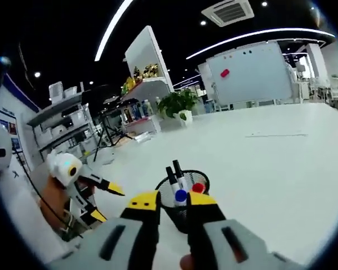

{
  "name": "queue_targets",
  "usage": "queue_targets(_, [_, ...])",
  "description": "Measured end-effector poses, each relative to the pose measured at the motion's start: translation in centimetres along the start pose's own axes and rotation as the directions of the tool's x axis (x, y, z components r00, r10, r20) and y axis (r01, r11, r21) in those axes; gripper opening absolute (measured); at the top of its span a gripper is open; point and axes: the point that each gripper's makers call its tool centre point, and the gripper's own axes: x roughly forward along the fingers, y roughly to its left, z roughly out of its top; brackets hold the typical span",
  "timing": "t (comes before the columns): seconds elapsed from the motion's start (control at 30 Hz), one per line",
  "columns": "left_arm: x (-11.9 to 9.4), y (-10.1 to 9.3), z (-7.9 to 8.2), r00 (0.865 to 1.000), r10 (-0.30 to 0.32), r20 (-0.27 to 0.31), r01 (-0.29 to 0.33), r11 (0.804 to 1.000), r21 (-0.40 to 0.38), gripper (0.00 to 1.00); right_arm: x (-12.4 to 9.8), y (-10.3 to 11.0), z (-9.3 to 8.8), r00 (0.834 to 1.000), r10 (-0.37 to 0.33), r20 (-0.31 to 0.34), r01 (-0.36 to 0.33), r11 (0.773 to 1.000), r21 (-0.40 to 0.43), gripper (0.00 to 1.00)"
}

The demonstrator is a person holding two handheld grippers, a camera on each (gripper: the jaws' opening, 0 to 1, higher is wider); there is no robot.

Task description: Pick up the whiteboard markers from the pen holder and place them facing the whiteboard neatly

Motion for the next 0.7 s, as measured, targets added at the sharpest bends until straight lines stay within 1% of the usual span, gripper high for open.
queue_targets(0.23, [-0.2,-0.3,0.2,1.000,-0.013,0.017,0.013,1.000,-0.006,0.54,0.7,0.5,-0.7,1.000,0.009,-0.016,-0.009,1.000,-0.012,0.18])
queue_targets(0.43, [0.1,-0.3,-0.1,1.000,-0.016,0.001,0.016,1.000,-0.001,0.54,1.0,0.6,-0.6,1.000,0.004,-0.014,-0.004,1.000,-0.024,0.17])
queue_targets(0.5, [0.1,-0.3,-0.1,1.000,-0.015,0.002,0.015,1.000,-0.002,0.54,1.1,0.6,-0.7,1.000,0.000,-0.014,0.000,1.000,-0.028,0.14])
queue_targets(0.6, [0.1,-0.2,0.0,1.000,-0.013,0.004,0.013,1.000,-0.003,0.54,1.2,0.4,-0.7,1.000,-0.010,-0.015,0.009,0.999,-0.031,0.14])
queue_targets(0.7, [0.2,-0.2,-0.1,1.000,-0.013,0.001,0.013,1.000,-0.005,0.54,1.2,0.4,-0.7,1.000,-0.012,-0.016,0.012,0.999,-0.050,0.14])
